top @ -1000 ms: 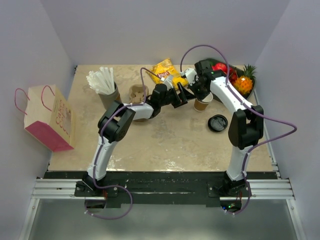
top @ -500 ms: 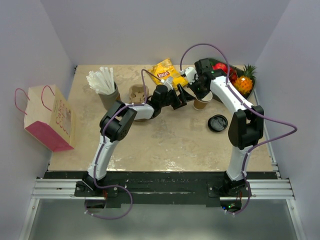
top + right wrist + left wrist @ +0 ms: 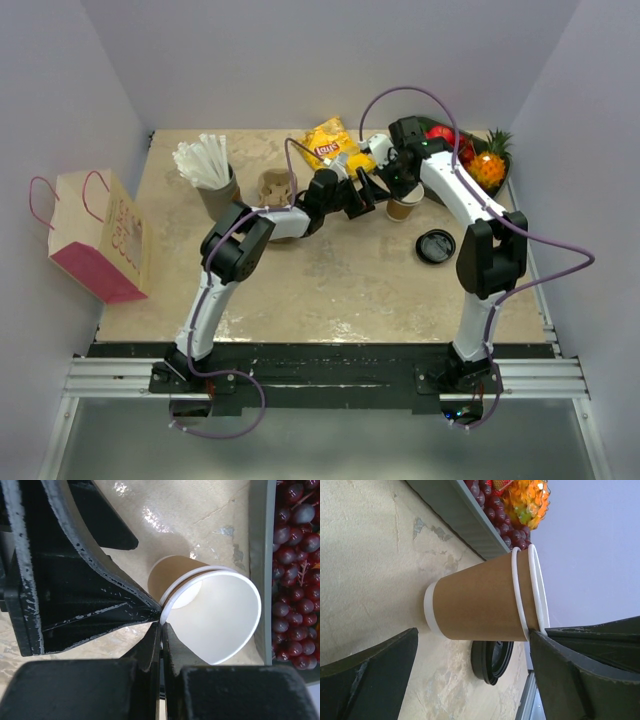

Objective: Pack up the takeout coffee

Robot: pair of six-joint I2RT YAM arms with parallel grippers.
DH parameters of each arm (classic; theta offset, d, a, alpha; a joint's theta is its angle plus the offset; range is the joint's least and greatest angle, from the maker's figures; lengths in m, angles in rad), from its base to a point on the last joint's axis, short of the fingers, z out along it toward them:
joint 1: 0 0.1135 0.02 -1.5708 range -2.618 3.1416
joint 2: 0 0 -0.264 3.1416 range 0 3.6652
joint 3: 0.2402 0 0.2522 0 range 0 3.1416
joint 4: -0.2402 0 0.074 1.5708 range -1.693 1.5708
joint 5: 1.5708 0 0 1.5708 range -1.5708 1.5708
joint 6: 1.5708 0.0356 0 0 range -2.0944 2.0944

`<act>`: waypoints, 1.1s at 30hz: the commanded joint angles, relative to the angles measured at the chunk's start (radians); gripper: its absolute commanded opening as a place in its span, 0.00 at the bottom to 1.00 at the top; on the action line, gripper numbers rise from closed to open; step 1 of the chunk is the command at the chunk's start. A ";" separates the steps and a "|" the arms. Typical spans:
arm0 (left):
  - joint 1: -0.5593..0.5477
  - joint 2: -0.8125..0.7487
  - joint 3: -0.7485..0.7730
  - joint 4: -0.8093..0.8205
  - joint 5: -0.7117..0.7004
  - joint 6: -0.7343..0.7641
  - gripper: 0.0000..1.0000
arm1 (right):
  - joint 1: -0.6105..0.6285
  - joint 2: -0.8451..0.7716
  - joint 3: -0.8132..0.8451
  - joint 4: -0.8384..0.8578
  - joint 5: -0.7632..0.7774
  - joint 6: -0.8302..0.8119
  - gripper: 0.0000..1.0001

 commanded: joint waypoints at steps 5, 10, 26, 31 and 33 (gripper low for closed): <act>-0.012 0.034 0.060 -0.021 -0.043 0.006 0.97 | 0.018 -0.031 0.039 -0.002 -0.025 0.014 0.00; -0.010 0.051 0.068 -0.067 -0.066 0.011 0.96 | 0.018 -0.039 0.034 0.004 -0.017 0.015 0.00; -0.021 0.051 0.067 -0.072 -0.072 0.031 0.98 | 0.026 -0.053 0.063 0.035 0.043 -0.026 0.00; -0.021 0.031 0.096 0.012 -0.026 0.043 1.00 | 0.024 -0.048 0.195 -0.037 0.072 -0.024 0.00; -0.021 0.017 0.103 0.044 -0.016 0.057 1.00 | 0.024 -0.050 0.240 -0.067 0.082 -0.023 0.00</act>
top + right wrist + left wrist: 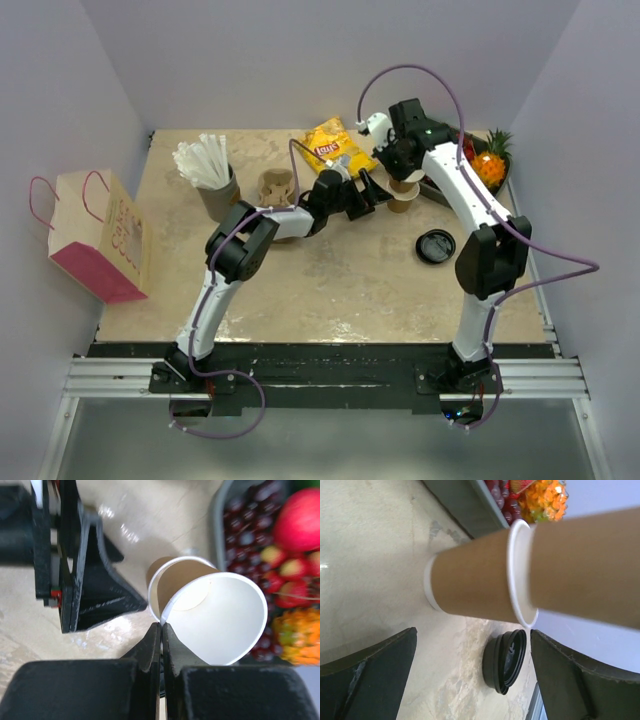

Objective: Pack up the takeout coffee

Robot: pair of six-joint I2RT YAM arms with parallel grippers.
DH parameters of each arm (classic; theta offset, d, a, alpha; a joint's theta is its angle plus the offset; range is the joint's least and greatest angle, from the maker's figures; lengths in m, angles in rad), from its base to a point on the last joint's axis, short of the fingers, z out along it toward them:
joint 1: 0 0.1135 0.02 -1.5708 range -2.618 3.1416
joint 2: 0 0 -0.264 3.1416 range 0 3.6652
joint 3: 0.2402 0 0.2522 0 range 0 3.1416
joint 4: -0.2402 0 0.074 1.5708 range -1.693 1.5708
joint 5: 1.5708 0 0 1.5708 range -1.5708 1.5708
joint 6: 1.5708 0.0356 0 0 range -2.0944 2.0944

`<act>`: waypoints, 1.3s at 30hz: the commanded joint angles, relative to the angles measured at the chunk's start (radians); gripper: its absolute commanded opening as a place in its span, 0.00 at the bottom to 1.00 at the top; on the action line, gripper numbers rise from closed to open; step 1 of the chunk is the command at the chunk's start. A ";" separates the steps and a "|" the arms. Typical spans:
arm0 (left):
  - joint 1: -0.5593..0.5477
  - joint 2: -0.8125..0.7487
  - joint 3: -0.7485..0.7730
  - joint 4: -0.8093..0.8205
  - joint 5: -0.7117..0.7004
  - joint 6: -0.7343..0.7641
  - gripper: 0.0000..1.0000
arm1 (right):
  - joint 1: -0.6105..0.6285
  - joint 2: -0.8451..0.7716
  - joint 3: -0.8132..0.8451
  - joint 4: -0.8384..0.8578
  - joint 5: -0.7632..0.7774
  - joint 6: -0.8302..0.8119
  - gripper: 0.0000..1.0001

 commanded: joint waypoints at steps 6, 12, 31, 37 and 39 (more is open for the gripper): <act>-0.007 -0.102 0.039 0.121 0.064 0.066 1.00 | 0.004 -0.111 0.062 -0.023 0.073 -0.018 0.00; 0.046 -0.273 -0.060 0.005 0.084 0.185 1.00 | 0.004 -0.131 0.124 -0.028 0.038 -0.010 0.00; 0.287 -0.862 -0.179 -0.275 -0.031 0.762 1.00 | 0.302 -0.339 -0.459 0.004 -0.195 -0.397 0.00; 0.287 -0.933 -0.239 -0.290 -0.057 0.828 1.00 | 0.453 -0.321 -0.585 0.119 -0.182 -0.372 0.00; 0.289 -0.947 -0.243 -0.293 -0.056 0.834 1.00 | 0.478 -0.313 -0.583 0.127 -0.197 -0.343 0.00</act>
